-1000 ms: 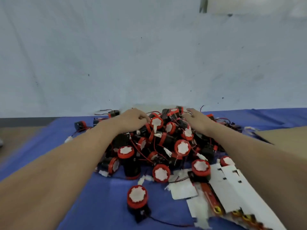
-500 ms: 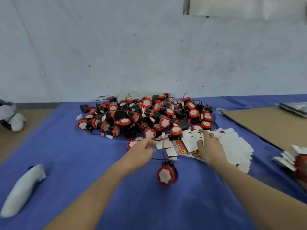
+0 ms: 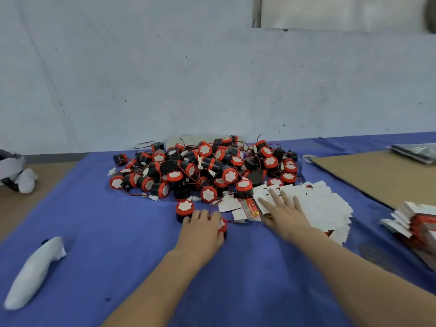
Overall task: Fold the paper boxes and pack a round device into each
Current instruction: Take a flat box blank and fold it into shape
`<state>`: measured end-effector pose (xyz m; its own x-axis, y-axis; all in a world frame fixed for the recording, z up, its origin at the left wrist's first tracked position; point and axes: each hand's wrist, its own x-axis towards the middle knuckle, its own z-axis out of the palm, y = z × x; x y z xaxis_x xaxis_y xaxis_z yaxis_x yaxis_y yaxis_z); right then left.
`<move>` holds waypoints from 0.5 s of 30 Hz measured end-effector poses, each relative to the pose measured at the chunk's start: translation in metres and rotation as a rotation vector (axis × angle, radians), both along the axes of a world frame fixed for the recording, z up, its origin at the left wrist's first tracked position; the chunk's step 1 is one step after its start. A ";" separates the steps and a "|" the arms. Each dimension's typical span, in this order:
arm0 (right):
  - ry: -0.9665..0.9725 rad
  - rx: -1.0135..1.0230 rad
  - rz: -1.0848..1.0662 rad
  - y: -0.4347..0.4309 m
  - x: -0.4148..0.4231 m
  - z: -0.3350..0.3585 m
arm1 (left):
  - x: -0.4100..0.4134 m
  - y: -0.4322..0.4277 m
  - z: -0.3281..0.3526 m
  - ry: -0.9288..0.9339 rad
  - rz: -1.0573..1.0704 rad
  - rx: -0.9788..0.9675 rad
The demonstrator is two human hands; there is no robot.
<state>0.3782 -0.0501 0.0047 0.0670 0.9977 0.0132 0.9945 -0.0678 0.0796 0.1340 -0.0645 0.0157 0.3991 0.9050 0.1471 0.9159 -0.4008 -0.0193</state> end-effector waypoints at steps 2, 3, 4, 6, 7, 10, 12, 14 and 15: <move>-0.009 -0.053 0.053 0.002 -0.002 0.001 | -0.002 -0.001 -0.001 -0.011 0.062 0.004; -0.014 -0.043 0.060 0.002 -0.003 0.002 | -0.002 -0.002 -0.002 -0.035 0.073 0.010; -0.016 -0.014 0.063 0.000 -0.004 0.001 | -0.001 -0.005 -0.003 -0.060 0.073 0.022; 0.014 0.051 0.062 -0.005 -0.007 -0.001 | 0.000 -0.011 -0.006 -0.107 0.048 0.070; 0.053 0.068 0.061 -0.008 -0.008 -0.001 | 0.001 -0.014 -0.006 -0.137 0.031 0.093; 0.173 0.092 0.070 -0.020 -0.007 0.004 | 0.003 -0.020 -0.002 -0.273 0.011 0.100; 0.162 0.193 0.078 -0.031 -0.005 0.009 | 0.002 -0.024 0.006 -0.404 0.030 0.086; 0.234 0.426 0.080 -0.042 -0.005 0.016 | 0.001 -0.028 0.012 -0.590 0.042 0.059; 0.353 0.557 0.070 -0.049 -0.007 0.021 | 0.001 -0.030 0.015 -0.720 0.041 0.036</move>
